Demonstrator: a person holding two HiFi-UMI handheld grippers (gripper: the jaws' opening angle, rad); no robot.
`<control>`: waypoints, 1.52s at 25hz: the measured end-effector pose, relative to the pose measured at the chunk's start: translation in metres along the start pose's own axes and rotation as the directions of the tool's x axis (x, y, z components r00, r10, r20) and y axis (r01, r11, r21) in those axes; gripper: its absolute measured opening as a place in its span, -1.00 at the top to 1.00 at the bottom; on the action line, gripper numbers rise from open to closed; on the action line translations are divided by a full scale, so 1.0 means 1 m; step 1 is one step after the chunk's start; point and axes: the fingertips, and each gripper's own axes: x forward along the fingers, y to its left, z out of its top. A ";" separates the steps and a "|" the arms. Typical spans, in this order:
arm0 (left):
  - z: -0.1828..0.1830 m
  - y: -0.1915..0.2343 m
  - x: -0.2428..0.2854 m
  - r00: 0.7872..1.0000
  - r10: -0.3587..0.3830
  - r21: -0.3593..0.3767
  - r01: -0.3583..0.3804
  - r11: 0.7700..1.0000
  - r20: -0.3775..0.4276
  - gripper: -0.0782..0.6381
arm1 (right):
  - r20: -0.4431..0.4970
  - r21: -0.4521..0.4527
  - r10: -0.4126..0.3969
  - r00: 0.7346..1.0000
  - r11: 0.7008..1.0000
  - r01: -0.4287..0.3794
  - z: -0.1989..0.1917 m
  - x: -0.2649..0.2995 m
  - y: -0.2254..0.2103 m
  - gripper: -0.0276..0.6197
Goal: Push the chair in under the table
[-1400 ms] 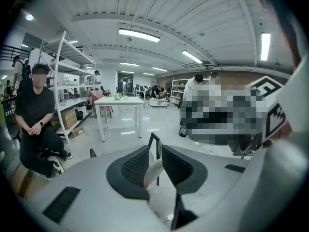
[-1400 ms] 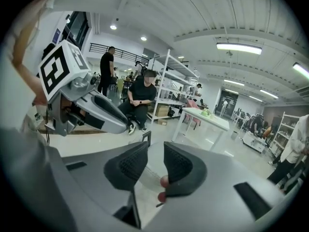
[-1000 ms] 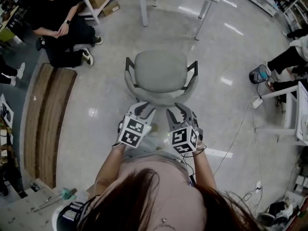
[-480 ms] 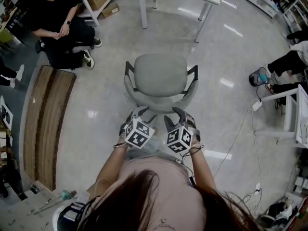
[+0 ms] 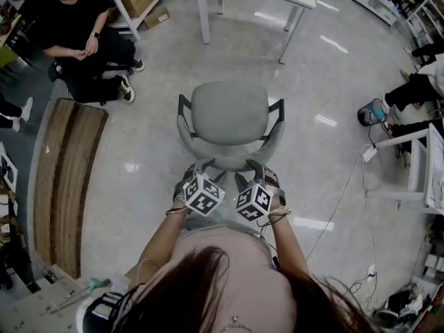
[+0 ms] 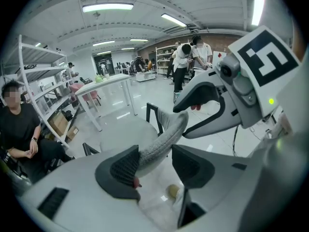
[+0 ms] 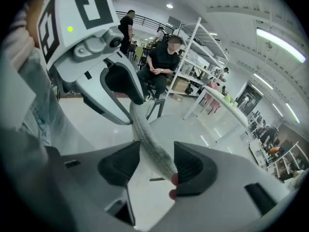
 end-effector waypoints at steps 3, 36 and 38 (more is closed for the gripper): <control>0.000 0.004 0.005 1.000 -0.002 0.008 0.002 1.000 -0.005 0.20 | -0.020 0.005 0.006 1.000 1.000 -0.006 -0.003 0.009 0.000 0.27; 0.024 0.052 0.043 0.997 -0.079 0.104 0.080 0.991 -0.016 0.15 | -0.059 -0.030 -0.027 0.998 0.999 0.026 0.015 0.061 -0.040 0.27; 0.027 0.061 0.046 0.997 -0.077 0.109 0.079 0.991 -0.018 0.15 | -0.062 -0.030 -0.023 0.998 0.999 0.021 0.020 0.067 -0.045 0.27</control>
